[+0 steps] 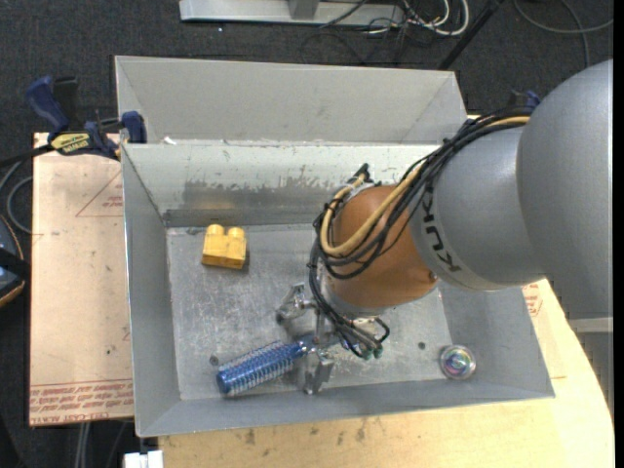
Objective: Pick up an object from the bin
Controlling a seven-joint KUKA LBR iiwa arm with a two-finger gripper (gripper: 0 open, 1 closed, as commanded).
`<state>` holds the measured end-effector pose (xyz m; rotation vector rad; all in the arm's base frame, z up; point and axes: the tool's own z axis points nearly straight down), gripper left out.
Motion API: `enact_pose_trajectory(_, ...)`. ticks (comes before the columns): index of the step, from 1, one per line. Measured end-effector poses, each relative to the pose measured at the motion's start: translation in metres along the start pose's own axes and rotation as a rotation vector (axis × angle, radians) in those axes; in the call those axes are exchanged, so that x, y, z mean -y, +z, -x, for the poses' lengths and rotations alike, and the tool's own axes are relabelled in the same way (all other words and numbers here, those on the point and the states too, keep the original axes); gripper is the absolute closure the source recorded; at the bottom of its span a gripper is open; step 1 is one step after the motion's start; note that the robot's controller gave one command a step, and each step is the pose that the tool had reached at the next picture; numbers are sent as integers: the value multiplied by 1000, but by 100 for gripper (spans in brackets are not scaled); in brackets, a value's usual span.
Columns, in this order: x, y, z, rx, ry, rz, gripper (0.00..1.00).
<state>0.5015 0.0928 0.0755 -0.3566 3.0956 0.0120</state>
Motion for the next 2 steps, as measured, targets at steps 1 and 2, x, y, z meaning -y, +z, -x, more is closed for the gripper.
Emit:
enact_pose_trajectory(1,0,1,-1,-10,-3,-2,100)
enact_pose_trajectory(2,-13,-135,-2,-17,-76,-3,100)
